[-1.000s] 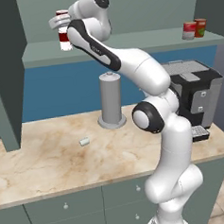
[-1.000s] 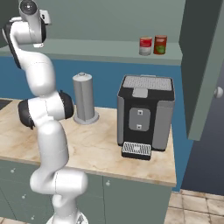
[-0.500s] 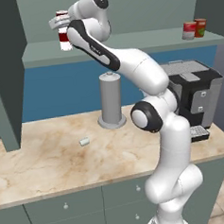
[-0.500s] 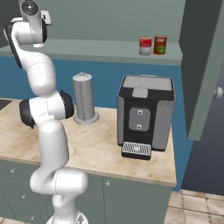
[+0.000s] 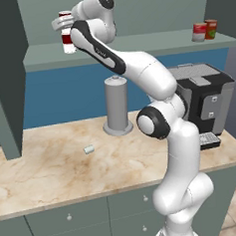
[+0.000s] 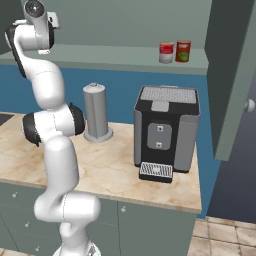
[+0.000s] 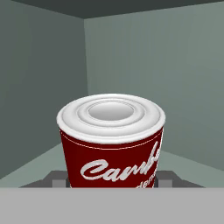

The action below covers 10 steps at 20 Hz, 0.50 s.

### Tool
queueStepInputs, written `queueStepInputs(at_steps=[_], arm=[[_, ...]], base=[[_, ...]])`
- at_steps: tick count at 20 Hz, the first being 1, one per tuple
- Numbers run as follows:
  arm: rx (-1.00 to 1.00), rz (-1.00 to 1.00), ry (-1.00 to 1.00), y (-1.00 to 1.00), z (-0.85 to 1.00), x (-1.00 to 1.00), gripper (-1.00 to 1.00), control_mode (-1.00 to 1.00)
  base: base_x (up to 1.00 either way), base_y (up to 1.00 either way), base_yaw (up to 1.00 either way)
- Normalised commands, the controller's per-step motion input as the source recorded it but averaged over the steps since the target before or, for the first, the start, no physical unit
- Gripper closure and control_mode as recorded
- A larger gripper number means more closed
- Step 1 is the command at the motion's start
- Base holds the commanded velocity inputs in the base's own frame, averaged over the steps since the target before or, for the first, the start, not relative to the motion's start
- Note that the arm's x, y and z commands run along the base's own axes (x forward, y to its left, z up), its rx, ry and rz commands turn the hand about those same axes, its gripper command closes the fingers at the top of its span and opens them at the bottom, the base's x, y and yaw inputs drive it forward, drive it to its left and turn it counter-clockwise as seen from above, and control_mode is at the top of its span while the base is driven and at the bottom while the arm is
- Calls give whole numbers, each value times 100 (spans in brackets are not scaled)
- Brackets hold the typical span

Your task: Stack two cans on top of the other two cans in the cabinet.

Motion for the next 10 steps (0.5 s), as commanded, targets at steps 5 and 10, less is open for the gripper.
queueStepInputs(at_steps=[5,10], arm=[[0,0,1,2,-3,0,100,-100],[0,0,3,2,-8,0,100,-100]], base=[[0,0,0],[0,0,0]])
